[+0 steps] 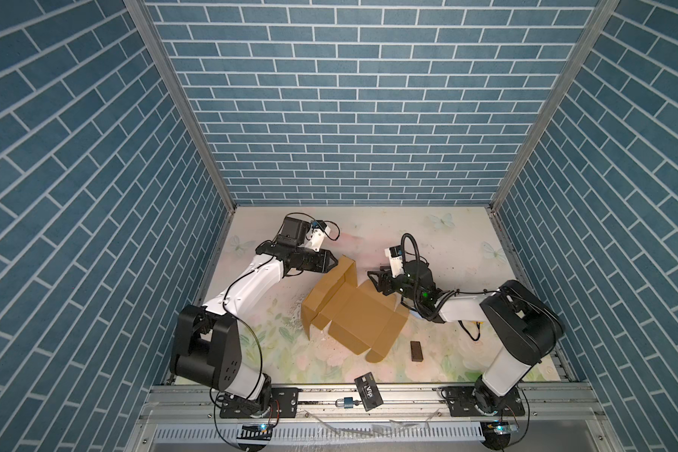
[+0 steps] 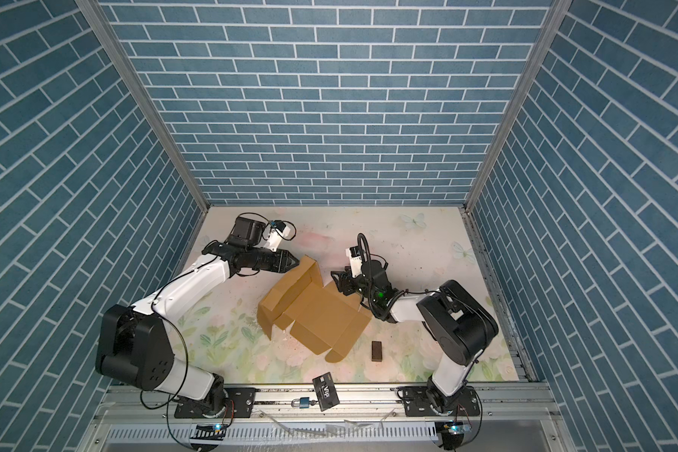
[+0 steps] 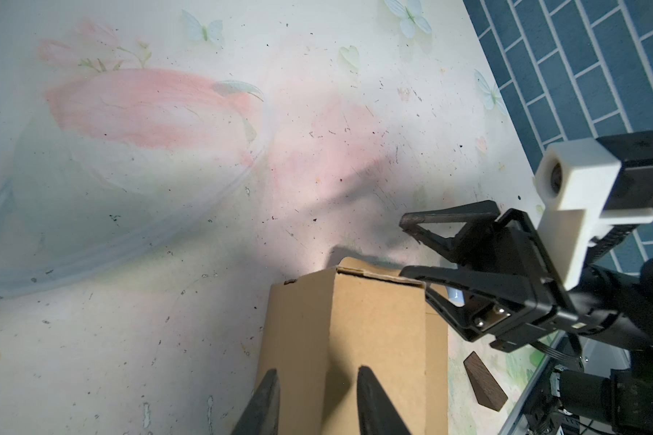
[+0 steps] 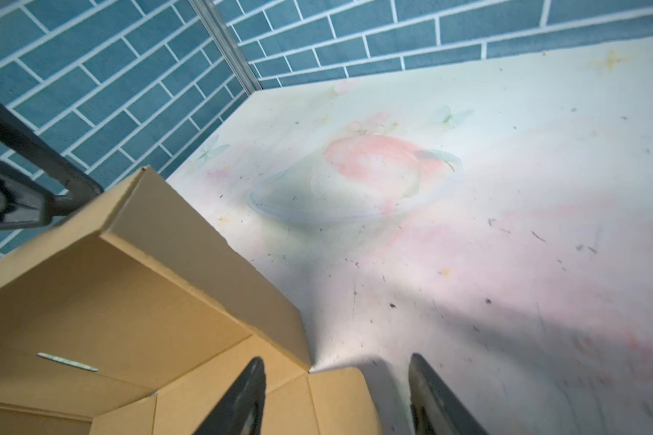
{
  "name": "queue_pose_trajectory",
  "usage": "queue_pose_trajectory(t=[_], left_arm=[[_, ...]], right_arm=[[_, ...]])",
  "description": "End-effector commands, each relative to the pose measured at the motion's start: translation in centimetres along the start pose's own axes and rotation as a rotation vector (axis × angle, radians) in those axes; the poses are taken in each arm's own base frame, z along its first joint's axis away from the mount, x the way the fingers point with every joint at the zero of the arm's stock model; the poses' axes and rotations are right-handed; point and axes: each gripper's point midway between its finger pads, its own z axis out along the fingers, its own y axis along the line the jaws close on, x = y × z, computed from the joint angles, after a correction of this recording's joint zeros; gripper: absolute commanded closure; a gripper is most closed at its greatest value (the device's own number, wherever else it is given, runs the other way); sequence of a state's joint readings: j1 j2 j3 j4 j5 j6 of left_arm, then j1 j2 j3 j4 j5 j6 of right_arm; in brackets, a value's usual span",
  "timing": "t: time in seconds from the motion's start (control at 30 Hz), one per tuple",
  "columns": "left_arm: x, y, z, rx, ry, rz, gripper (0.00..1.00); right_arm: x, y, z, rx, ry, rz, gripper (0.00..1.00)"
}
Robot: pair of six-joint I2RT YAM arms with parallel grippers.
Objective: Fold the paper box
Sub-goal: 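Lift the right gripper off the corner and move it toward the box's near edge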
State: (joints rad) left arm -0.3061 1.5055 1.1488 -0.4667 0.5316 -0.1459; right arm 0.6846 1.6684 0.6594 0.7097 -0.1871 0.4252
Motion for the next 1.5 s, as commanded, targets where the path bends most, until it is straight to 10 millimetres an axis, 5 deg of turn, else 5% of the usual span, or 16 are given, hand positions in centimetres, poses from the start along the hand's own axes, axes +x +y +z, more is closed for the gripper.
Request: queue_pose_trajectory(t=[0.0, 0.6, 0.9, 1.47], left_arm=[[0.7, 0.5, 0.3, -0.020, 0.021, 0.014, 0.63], [0.7, 2.4, 1.1, -0.106, 0.068, 0.046, 0.63], [0.9, 3.3, 0.5, -0.136, 0.051, 0.051, 0.62], [1.0, 3.4, 0.2, -0.133, 0.033, 0.046, 0.62]], right_arm=[[2.6, -0.9, -1.5, 0.081, 0.178, 0.114, 0.39], [6.0, -3.9, -7.1, 0.182, 0.320, 0.334, 0.39], [5.6, -3.3, -5.3, 0.073, 0.358, 0.342, 0.40], [7.6, -1.4, -3.9, -0.064, 0.515, 0.360, 0.60]])
